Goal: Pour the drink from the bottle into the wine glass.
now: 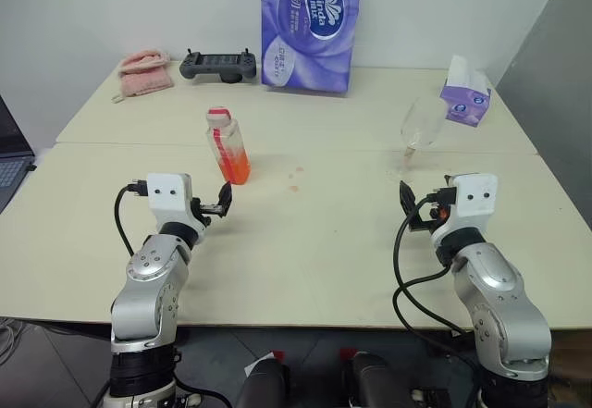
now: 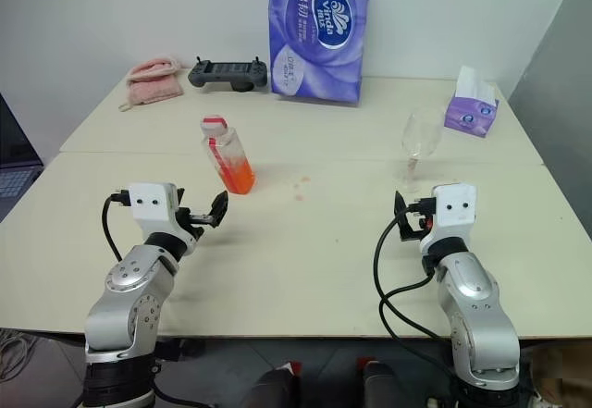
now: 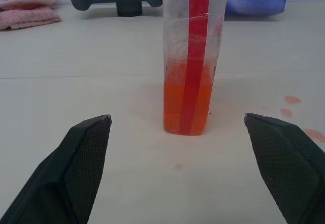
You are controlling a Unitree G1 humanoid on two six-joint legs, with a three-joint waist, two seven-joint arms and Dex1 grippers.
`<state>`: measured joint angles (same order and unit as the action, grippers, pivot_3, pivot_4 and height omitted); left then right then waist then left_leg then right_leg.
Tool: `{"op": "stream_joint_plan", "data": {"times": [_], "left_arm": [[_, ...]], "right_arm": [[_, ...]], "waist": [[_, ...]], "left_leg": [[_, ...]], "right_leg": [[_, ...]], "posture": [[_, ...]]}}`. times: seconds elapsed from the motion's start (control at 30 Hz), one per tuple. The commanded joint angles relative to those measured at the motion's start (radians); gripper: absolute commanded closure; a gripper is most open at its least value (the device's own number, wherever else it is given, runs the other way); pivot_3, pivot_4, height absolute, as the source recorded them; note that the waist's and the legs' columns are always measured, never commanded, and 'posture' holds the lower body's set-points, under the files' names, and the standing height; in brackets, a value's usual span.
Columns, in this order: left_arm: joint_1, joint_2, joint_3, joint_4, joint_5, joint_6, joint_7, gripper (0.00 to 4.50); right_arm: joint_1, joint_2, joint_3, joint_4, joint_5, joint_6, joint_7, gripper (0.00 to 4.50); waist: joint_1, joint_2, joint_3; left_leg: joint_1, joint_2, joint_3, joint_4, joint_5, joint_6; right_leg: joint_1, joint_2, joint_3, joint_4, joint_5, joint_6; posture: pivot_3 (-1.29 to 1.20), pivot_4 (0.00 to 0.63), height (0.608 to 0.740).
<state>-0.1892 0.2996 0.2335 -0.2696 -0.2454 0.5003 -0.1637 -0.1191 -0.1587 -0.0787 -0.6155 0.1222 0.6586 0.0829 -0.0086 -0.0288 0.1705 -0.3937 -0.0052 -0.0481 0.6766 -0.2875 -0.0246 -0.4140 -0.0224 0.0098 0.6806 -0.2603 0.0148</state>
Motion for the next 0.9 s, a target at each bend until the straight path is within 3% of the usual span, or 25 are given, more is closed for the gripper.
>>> {"op": "stream_joint_plan", "data": {"times": [0.03, 0.67, 0.77, 0.9], "left_arm": [[-0.007, 0.002, 0.012, -0.063, -0.020, 0.006, -0.002, 0.03], [-0.025, 0.006, 0.001, -0.053, -0.022, 0.002, -0.001, 0.03], [-0.035, 0.010, -0.007, -0.047, -0.019, 0.007, -0.005, 0.03], [-0.072, 0.024, -0.017, -0.023, -0.005, 0.005, -0.009, 0.03]], "right_arm": [[-0.008, 0.000, -0.014, -0.038, 0.002, -0.030, -0.007, 0.00], [-0.024, -0.022, -0.013, -0.033, 0.013, -0.026, 0.019, 0.00], [-0.052, -0.067, -0.011, -0.016, 0.036, -0.029, 0.077, 0.00], [-0.150, -0.195, -0.004, -0.002, 0.222, 0.001, 0.344, 0.00]], "waist": [[0.000, 0.000, 0.000], [0.000, 0.000, 0.000], [0.000, 0.000, 0.000], [0.000, 0.000, 0.001]], "left_leg": [[0.000, 0.000, 0.000, 0.000, 0.000, 0.000], [0.000, 0.000, 0.000, 0.000, 0.000, 0.000], [0.000, 0.000, 0.000, 0.000, 0.000, 0.000], [0.000, 0.000, 0.000, 0.000, 0.000, 0.000]], "right_leg": [[0.000, 0.000, 0.000, 0.000, 0.000, 0.000], [0.000, 0.000, 0.000, 0.000, 0.000, 0.000], [0.000, 0.000, 0.000, 0.000, 0.000, 0.000], [0.001, 0.000, 0.000, 0.000, 0.000, 0.000]], "posture": [[0.00, 0.150, 0.740], [0.00, 0.150, 0.740], [0.00, 0.150, 0.740], [0.00, 0.150, 0.740]]}}
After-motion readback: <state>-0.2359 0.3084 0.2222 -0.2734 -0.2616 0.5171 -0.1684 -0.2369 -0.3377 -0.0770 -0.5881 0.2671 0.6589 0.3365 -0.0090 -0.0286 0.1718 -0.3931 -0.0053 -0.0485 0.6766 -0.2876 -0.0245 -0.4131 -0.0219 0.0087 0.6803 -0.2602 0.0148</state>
